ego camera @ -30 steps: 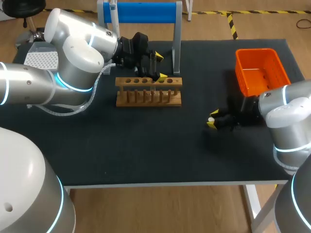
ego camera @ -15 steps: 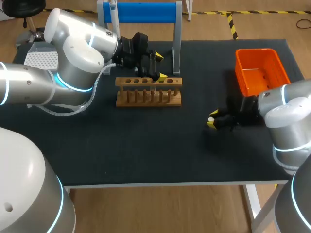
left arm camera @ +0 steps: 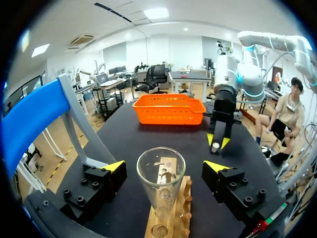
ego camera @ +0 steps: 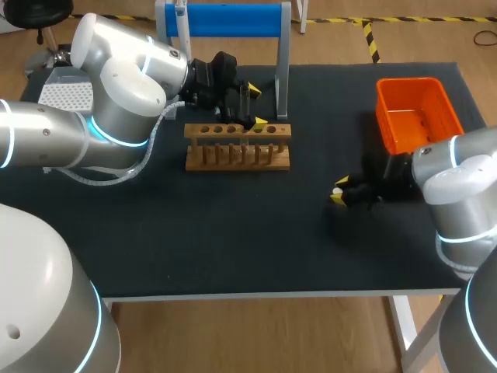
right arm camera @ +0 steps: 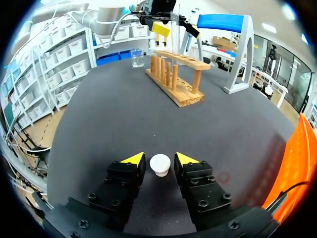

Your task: Invert the test tube, pick up the pipette, mount the tip to pipette, aspirate from beaker and dispense into the tube, eject the tip, return the pipette, and cap with the stopper.

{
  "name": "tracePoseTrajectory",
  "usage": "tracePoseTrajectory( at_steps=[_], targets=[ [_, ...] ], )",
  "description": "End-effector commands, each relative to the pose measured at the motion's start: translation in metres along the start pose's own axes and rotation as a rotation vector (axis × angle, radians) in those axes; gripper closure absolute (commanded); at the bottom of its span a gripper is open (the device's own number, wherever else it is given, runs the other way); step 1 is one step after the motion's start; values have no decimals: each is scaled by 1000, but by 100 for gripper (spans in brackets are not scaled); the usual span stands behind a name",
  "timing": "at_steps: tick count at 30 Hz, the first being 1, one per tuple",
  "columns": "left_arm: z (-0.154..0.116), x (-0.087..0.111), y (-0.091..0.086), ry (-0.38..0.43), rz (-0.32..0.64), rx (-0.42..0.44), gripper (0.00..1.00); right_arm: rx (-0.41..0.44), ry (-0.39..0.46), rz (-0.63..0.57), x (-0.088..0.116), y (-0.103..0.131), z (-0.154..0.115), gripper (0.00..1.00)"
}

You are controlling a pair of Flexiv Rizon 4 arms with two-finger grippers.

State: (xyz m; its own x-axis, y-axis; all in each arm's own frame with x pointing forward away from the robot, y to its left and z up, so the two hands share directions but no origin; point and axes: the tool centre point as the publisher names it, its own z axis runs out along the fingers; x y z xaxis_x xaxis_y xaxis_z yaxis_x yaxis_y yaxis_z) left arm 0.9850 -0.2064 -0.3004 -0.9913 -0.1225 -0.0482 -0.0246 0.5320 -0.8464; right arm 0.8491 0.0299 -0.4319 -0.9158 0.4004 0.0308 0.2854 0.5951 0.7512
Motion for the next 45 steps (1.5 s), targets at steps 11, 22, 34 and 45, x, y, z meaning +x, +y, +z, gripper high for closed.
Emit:
tracePoseTrajectory(
  at_steps=[11, 22, 34, 45],
  targets=[
    [0, -1, 0, 3, -1, -3, 0, 8, 0, 3, -1, 0, 0, 66],
    [0, -1, 0, 3, -1, -3, 0, 8, -2, 5, -2, -1, 1, 100],
    [0, -1, 0, 3, -1, -3, 0, -1, -4, -10, -6, 15, -11, 100],
    [0, -1, 0, 3, -1, -3, 0, -48, 59, -94, -22, 69, -41, 100]
  ],
)
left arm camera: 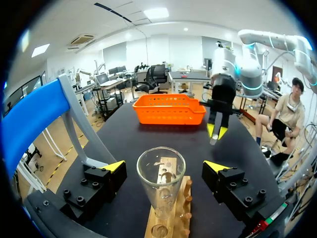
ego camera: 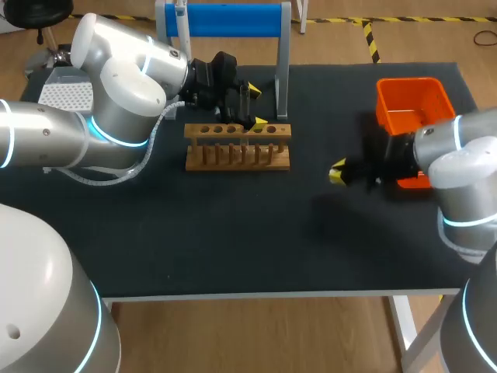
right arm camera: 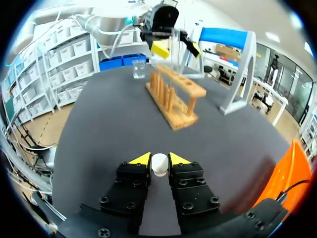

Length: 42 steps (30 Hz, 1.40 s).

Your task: Invert the test tube, pick up the pipette, mount the tip to pipette, aspirate from beaker and dispense into the tube, eject the tip, return the pipette, and cap with the stopper.

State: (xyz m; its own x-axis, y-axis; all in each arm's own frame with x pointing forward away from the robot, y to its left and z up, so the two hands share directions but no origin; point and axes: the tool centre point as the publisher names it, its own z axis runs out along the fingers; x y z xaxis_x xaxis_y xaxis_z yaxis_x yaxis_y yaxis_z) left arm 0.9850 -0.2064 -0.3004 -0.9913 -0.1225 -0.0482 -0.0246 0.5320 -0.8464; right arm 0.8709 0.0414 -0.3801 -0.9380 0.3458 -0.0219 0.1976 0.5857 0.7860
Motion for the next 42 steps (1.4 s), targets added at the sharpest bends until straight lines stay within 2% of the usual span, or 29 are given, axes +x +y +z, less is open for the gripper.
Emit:
tracePoseTrajectory(
  at_steps=[1, 13, 31, 42],
  targets=[
    [0, -1, 0, 3, -1, -3, 0, 0, 55, -24, -11, 23, -22, 100],
    [0, -1, 0, 3, -1, -3, 0, -35, 130, -130, -24, 93, -41, 100],
    [0, -1, 0, 3, -1, -3, 0, -13, 188, -221, -50, 157, -22, 100],
    [0, -1, 0, 3, -1, -3, 0, -1, 210, -260, -60, 187, -15, 100]
  ],
)
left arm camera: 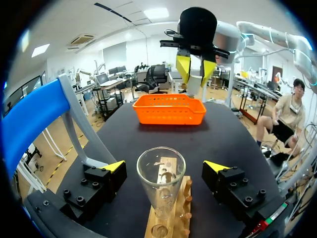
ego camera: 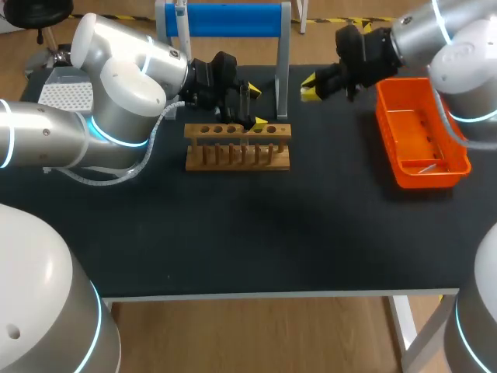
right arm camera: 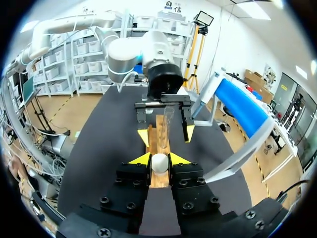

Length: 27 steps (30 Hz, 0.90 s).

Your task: Invert the test tube, pick up the pipette, mount the tip to pipette, aspirate from beaker and dispense into the tube, eject the tip, return the pipette, and cap with the stopper.

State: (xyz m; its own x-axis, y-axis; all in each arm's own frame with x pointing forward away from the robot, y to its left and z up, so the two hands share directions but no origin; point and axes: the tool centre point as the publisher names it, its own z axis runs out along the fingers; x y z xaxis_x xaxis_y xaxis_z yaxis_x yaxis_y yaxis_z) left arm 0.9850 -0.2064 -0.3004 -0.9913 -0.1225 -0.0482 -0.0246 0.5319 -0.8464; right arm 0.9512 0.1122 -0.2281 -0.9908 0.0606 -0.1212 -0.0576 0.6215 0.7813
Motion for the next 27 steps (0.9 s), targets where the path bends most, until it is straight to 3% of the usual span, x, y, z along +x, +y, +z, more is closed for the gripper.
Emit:
tracePoseTrajectory(
  at_steps=[1, 27],
  targets=[
    [0, -1, 0, 3, -1, -3, 0, 20, 47, -4, -10, 11, 4, 100],
    [0, -1, 0, 3, -1, -3, 0, 56, 141, -72, -28, 64, 44, 100]
  ],
)
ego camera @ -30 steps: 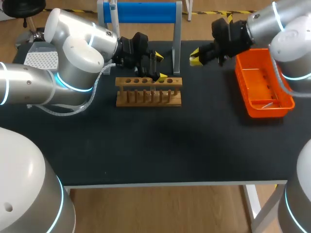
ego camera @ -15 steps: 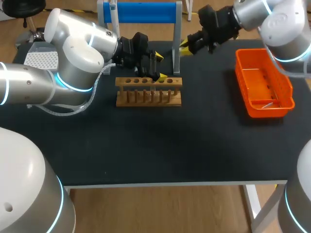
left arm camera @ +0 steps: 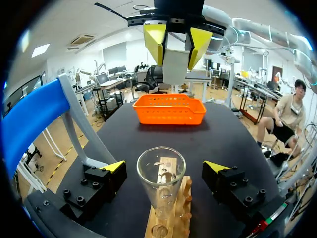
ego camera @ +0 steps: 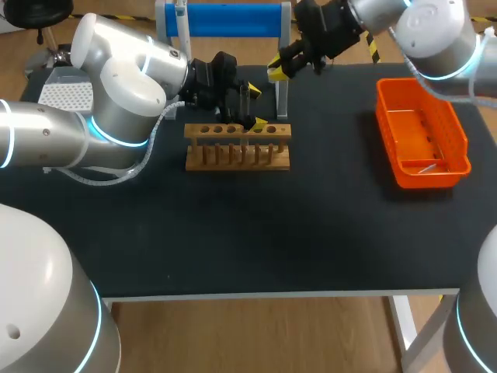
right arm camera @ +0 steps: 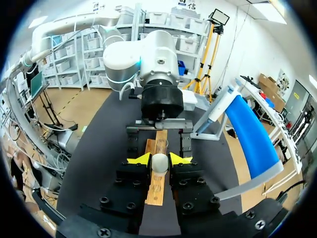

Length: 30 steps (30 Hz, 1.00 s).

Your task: Invert the test tube, pick up the pipette, mount the tip to pipette, aspirate from beaker and dispense into the tube, eject the tip, return the pipette, and cap with the stopper.

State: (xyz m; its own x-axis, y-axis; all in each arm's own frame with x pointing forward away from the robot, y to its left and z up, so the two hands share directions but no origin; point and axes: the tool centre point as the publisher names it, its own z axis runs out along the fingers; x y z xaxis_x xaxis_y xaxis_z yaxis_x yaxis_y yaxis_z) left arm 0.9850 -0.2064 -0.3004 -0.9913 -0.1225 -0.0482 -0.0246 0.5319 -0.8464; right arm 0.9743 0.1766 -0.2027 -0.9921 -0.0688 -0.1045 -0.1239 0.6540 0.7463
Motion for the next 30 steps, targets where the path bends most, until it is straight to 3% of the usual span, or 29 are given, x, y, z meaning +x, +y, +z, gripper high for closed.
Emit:
tracePoseTrajectory(
  at_steps=[1, 30],
  targets=[
    [0, -1, 0, 3, -1, -3, 0, 14, 35, -3, -6, 7, 7, 100],
    [0, -1, 0, 3, -1, -3, 0, 12, 88, -9, 2, 18, 44, 100]
  ],
)
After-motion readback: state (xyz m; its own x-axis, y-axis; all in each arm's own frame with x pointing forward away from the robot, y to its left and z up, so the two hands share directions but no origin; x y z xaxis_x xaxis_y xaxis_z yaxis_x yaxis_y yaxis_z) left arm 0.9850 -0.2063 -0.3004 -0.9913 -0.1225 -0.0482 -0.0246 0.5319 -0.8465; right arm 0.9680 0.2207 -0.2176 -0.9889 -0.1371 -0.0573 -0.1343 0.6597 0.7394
